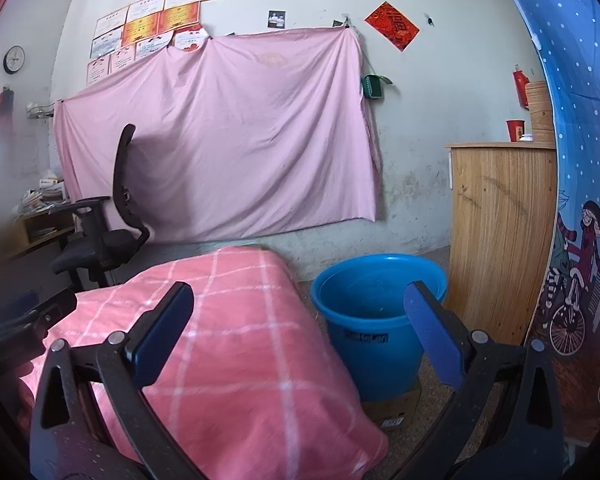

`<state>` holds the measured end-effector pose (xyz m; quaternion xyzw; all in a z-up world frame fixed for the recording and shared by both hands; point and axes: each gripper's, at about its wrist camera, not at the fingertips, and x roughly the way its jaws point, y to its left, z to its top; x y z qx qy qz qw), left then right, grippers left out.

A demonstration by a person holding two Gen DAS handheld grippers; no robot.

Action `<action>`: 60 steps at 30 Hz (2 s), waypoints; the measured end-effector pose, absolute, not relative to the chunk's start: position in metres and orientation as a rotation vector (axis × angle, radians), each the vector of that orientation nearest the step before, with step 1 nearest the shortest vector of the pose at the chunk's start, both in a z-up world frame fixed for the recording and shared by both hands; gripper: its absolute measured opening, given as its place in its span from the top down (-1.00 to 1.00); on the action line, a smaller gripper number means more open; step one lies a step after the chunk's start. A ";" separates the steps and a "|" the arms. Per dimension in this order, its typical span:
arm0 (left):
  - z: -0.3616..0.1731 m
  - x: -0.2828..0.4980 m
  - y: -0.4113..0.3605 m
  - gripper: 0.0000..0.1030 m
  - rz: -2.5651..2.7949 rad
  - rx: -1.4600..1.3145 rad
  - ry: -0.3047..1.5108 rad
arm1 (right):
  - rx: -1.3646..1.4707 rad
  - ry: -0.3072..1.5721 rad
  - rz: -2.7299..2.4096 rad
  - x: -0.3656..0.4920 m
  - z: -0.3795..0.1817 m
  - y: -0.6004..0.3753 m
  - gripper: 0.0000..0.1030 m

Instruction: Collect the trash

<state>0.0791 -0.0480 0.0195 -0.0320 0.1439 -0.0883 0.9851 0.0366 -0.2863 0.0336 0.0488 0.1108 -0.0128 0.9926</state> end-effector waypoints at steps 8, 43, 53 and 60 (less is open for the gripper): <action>0.007 0.050 -0.022 -0.97 -0.135 -0.068 0.279 | 0.073 0.219 -0.020 0.008 0.022 -0.257 -1.00; -0.023 0.045 -0.003 -0.97 -0.083 -0.057 0.298 | 0.003 0.301 0.009 0.017 -0.002 -0.247 -1.00; -0.023 0.045 -0.002 -0.97 -0.085 -0.059 0.298 | -0.002 0.296 0.012 0.017 -0.001 -0.249 -1.00; -0.022 0.043 -0.001 -0.97 -0.086 -0.064 0.296 | -0.002 0.296 0.012 0.017 -0.001 -0.249 -1.00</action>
